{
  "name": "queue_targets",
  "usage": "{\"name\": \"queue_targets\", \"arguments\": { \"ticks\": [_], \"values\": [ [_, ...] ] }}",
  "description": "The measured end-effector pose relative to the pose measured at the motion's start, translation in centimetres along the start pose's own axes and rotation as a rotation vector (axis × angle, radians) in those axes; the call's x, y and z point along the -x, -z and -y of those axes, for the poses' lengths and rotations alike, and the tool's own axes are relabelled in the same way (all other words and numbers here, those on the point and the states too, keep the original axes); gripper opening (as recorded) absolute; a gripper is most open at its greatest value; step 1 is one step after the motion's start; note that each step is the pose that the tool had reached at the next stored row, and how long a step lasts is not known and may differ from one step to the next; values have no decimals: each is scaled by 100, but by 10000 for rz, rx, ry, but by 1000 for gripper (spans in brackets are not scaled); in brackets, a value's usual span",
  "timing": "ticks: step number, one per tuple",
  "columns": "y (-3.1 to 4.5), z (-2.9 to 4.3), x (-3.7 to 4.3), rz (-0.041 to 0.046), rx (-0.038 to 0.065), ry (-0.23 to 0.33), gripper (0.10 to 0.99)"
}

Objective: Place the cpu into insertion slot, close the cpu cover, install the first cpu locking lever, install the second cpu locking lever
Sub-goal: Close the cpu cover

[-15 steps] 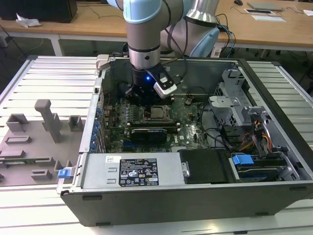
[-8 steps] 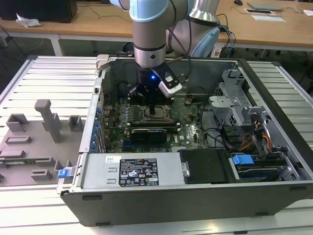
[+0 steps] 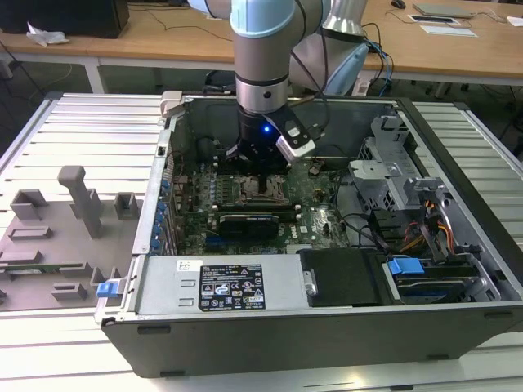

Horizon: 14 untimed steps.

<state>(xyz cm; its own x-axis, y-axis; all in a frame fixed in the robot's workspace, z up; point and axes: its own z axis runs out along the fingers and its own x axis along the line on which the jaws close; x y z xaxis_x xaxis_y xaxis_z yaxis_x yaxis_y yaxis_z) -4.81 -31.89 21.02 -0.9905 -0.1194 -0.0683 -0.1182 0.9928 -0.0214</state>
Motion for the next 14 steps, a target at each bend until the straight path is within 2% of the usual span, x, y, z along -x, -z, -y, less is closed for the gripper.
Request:
{"name": "queue_targets", "arguments": {
  "ticks": [4,6,9,14],
  "values": [
    [93,2,8,-2,2,-1,106],
    [196,4,15,-1,1,-2,106],
    [304,6,22,-2,1,-1,106],
    [319,6,24,-1,2,0,106]
  ]
}}
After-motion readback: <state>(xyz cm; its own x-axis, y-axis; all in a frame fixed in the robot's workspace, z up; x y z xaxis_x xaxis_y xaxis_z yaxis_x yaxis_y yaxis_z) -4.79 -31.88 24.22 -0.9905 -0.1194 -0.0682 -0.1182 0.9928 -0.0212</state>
